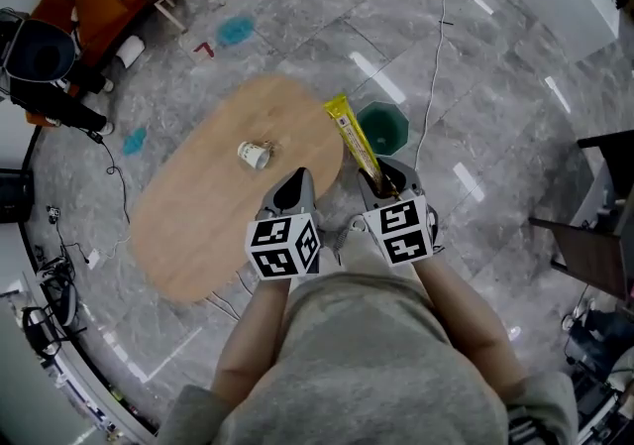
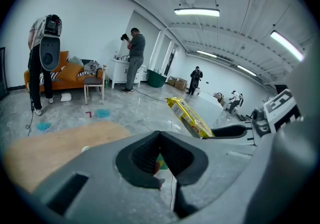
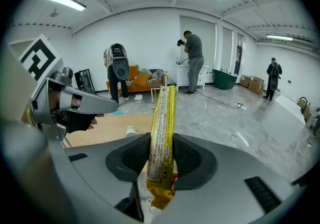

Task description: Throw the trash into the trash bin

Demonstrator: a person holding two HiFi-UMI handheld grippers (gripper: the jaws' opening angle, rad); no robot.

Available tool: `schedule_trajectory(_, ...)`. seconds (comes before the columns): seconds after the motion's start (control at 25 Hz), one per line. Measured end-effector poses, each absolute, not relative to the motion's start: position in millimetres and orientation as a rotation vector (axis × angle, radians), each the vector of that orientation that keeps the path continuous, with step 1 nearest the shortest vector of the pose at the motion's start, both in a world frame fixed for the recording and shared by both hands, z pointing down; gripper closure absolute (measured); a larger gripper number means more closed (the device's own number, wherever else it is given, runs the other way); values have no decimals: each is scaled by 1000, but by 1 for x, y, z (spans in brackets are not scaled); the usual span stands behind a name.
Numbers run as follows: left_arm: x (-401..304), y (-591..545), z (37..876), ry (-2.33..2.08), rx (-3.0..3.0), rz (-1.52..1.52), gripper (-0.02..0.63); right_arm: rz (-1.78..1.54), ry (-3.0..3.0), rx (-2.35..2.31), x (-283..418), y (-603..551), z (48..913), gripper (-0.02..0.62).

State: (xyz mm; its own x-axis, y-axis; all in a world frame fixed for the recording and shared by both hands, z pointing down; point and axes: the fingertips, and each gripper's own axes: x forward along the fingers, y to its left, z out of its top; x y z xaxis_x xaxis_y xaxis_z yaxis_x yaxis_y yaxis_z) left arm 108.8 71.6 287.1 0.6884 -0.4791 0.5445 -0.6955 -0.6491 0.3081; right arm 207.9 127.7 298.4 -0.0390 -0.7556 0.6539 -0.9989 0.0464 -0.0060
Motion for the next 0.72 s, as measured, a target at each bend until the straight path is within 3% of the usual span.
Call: schedule_trajectory(0.72, 137, 67, 316, -820, 2397, 660, 606, 774, -1705, 1878, 259, 145, 332, 460)
